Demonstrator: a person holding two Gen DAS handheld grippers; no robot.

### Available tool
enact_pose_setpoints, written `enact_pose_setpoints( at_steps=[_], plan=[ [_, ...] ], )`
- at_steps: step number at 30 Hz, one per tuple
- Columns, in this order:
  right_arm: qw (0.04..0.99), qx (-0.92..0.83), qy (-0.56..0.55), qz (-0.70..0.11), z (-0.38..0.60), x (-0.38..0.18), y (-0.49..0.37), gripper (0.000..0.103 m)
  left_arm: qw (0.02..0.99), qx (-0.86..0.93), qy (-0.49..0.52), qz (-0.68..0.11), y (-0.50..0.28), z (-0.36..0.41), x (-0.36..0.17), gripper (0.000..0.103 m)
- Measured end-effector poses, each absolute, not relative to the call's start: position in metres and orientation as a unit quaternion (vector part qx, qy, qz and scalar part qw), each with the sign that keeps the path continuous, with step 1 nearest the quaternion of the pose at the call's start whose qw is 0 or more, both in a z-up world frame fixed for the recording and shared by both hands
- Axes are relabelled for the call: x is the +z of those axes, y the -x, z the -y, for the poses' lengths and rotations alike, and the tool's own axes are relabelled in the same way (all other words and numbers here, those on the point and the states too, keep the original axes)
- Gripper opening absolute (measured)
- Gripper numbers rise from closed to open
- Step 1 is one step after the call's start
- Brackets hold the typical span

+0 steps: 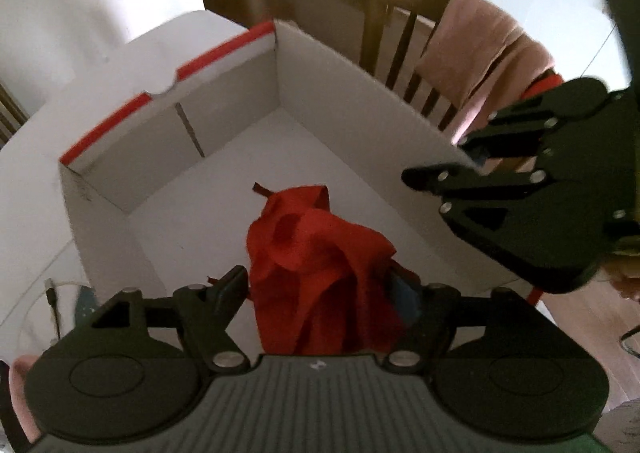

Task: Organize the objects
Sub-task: 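Open the left gripper to drop the red cloth into the box, then return the left gripper to the pile and grasp the pink knit garment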

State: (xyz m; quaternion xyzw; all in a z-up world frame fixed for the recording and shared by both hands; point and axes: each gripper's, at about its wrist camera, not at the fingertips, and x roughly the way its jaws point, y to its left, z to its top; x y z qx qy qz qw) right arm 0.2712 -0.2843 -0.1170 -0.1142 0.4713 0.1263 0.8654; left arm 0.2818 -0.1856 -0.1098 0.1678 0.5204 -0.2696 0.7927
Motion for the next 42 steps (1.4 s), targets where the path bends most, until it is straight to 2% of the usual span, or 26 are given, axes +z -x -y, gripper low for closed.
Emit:
enact_pose_setpoints(
  at_steps=[10, 26, 34, 42],
  plan=[
    [0.863, 0.125, 0.124, -0.474, 0.282, -0.115, -0.272, 0.005, 0.818, -0.275, -0.150, -0.482, -0.262, 0.168, -0.066, 0.075],
    [0.858, 0.121, 0.142, -0.479, 0.277, -0.115, -0.274, 0.005, 0.845, -0.281, -0.143, -0.431, -0.223, 0.130, -0.010, 0.082],
    [0.855, 0.124, 0.150, -0.481, 0.274, -0.114, -0.272, 0.006, 0.862, -0.237, -0.116, -0.432, -0.209, 0.069, -0.005, 0.085],
    [0.854, 0.122, 0.152, -0.482, 0.272, -0.114, -0.273, 0.006, 0.873, -0.140, -0.105, -0.454, -0.209, -0.011, -0.028, 0.090]
  ],
)
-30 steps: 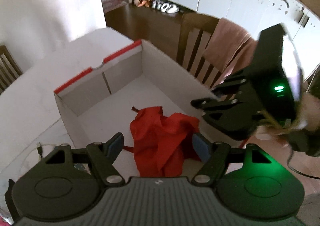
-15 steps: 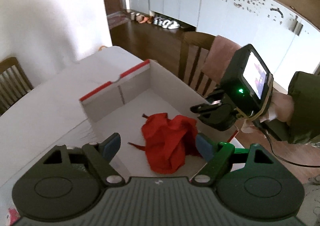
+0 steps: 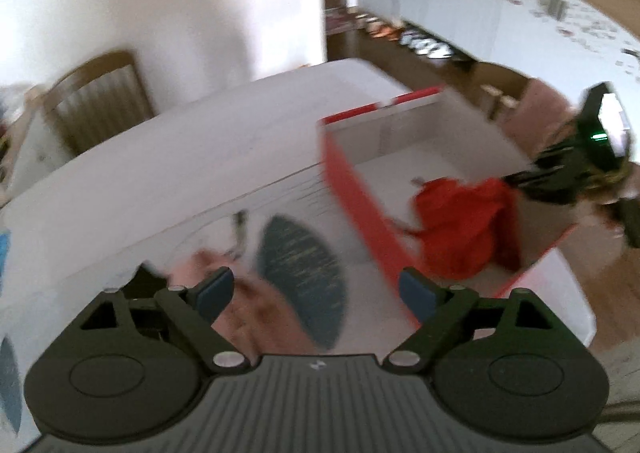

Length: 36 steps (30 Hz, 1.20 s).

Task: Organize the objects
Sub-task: 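Return the left gripper to the pile and grasp the pink knit garment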

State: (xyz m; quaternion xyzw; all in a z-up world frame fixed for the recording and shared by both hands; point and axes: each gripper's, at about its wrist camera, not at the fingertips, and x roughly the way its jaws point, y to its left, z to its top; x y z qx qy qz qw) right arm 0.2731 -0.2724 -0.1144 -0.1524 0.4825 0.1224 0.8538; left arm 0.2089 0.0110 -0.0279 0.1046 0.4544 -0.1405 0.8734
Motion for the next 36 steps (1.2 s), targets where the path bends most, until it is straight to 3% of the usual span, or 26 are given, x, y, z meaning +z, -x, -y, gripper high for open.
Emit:
enact_pose_setpoints(
  at_steps=[12, 25, 29, 31, 33, 36],
  plan=[
    [0.852, 0.118, 0.158, -0.485, 0.270, -0.115, -0.273, 0.007, 0.866, -0.066, -0.048, -0.494, -0.229, -0.075, -0.101, 0.090],
    [0.849, 0.117, 0.158, -0.490, 0.271, -0.118, -0.272, 0.007, 0.851, -0.056, -0.059, -0.519, -0.244, -0.074, -0.147, 0.089],
    [0.849, 0.118, 0.158, -0.491, 0.271, -0.119, -0.273, 0.007, 0.848, -0.049, -0.069, -0.523, -0.246, -0.072, -0.150, 0.058],
    [0.848, 0.118, 0.159, -0.491, 0.270, -0.119, -0.273, 0.007, 0.846, -0.041, -0.076, -0.525, -0.247, -0.072, -0.152, 0.054],
    [0.848, 0.119, 0.160, -0.491, 0.270, -0.119, -0.273, 0.007, 0.847, -0.040, -0.079, -0.524, -0.245, -0.073, -0.152, 0.038],
    [0.848, 0.120, 0.160, -0.491, 0.270, -0.120, -0.273, 0.007, 0.846, -0.033, -0.078, -0.526, -0.245, -0.075, -0.151, 0.028]
  ],
)
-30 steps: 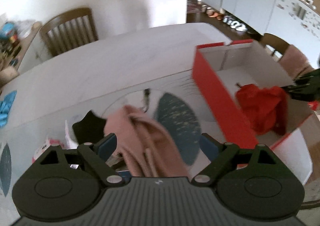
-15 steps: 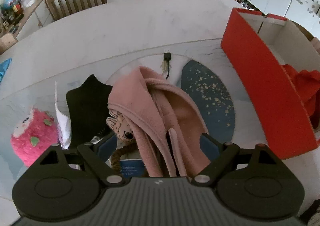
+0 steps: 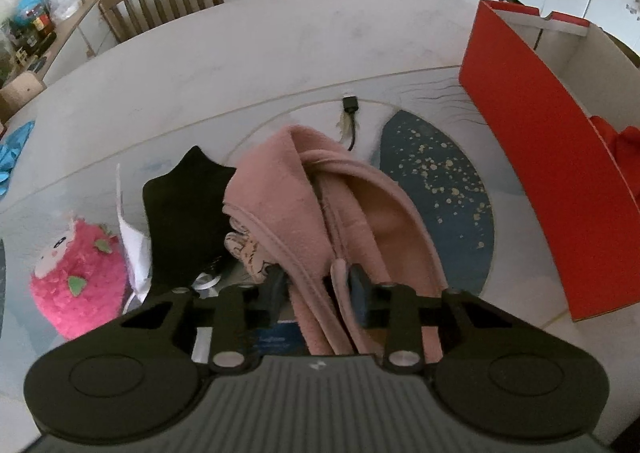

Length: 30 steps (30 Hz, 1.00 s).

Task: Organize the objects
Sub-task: 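Return the left gripper to the pile and grasp the pink knit garment, then lift the pink knit garment with the left gripper and carry it over the box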

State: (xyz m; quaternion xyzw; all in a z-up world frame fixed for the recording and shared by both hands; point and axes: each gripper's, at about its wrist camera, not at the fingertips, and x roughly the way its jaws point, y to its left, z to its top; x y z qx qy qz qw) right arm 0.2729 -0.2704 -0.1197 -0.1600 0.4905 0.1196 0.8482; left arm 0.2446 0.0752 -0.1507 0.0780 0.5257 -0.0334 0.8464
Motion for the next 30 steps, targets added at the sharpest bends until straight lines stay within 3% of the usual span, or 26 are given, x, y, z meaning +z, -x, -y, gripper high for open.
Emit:
enact_pose_setpoints(
  at_steps=[2, 5, 30],
  plan=[
    [0.848, 0.120, 0.160, -0.490, 0.270, -0.120, -0.273, 0.007, 0.847, -0.030, -0.075, -0.525, -0.244, -0.078, -0.149, 0.019],
    [0.848, 0.120, 0.160, -0.490, 0.270, -0.120, -0.273, 0.007, 0.848, -0.033, -0.063, -0.524, -0.242, -0.081, -0.139, 0.016],
    [0.845, 0.130, 0.163, -0.493, 0.271, -0.120, -0.273, 0.006, 0.891, -0.138, -0.081, -0.425, -0.224, -0.033, 0.013, 0.015]
  ],
)
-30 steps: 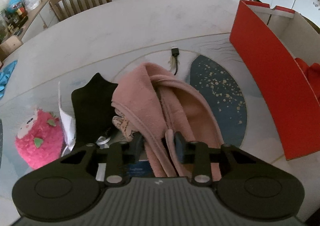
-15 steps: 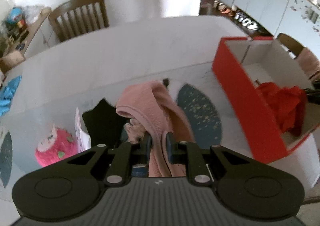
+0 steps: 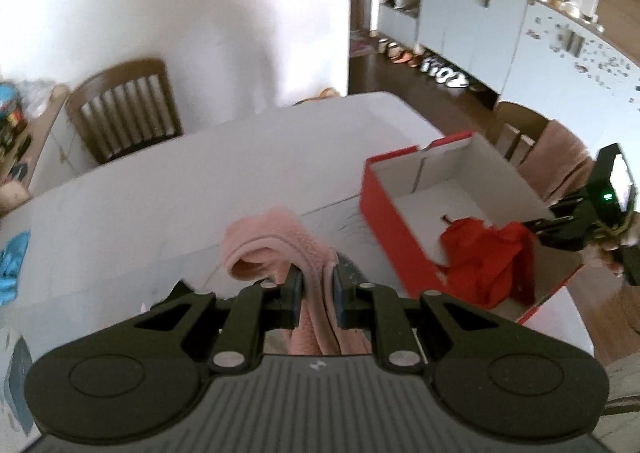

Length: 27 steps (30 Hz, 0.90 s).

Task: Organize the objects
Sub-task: 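Lift the pink knit garment with the left gripper and carry it over the box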

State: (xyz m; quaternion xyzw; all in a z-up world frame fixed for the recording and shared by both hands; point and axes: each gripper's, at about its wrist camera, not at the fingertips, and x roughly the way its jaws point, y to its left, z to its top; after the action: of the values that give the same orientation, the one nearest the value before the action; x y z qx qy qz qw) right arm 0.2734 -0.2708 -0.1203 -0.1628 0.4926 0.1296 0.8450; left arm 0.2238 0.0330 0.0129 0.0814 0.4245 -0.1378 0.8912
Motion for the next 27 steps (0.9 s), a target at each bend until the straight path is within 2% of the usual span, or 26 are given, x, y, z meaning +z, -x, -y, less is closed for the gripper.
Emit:
enact_pose_setpoints(
  at_steps=[19, 27],
  plan=[
    [0.827, 0.149, 0.187, -0.508, 0.268, -0.120, -0.275, 0.007, 0.899, -0.236, -0.137, -0.344, -0.242, 0.054, 0.088, 0.015],
    [0.824, 0.156, 0.195, -0.509, 0.266, -0.120, -0.275, 0.008, 0.896, -0.272, -0.136, -0.325, -0.260, 0.100, 0.093, 0.015]
  ],
)
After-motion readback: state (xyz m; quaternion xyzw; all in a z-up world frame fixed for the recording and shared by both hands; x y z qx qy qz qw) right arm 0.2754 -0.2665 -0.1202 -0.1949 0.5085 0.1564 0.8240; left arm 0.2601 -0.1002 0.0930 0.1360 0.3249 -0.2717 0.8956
